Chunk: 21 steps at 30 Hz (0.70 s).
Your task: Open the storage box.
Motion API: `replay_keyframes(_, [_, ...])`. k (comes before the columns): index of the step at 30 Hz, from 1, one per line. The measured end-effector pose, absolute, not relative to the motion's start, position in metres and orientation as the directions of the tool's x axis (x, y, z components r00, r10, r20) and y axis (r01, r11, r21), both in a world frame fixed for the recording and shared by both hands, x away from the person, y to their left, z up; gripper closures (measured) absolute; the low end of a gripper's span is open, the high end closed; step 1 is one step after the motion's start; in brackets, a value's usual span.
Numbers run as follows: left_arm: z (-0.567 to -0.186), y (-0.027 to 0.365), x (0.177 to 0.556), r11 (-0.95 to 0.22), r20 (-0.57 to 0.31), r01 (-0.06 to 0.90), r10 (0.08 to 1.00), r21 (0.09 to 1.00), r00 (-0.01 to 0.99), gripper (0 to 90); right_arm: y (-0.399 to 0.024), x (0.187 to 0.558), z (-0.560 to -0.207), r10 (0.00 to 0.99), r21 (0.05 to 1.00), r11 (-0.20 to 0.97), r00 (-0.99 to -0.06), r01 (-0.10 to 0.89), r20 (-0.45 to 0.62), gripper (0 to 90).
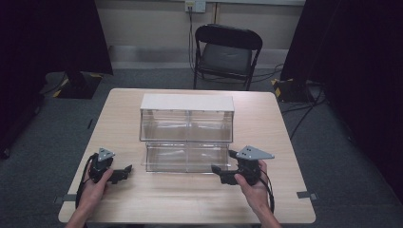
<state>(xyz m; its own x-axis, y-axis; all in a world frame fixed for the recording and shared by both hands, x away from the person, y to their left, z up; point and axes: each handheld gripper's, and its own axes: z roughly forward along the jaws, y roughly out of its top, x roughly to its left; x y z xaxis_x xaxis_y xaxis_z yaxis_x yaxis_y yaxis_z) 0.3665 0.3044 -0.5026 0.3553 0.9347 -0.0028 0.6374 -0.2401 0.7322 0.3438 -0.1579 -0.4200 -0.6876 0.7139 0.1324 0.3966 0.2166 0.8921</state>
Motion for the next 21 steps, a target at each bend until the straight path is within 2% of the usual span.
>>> replay_keyframes(21, [-0.5026, 0.3044, 0.3665, -0.240, -0.003, 0.637, 0.935, 0.732, 0.355, 9.2, -0.1589, 0.3446, -0.4188, 0.714, 0.890, 0.214, -0.686, 0.404, 0.140, 13.4])
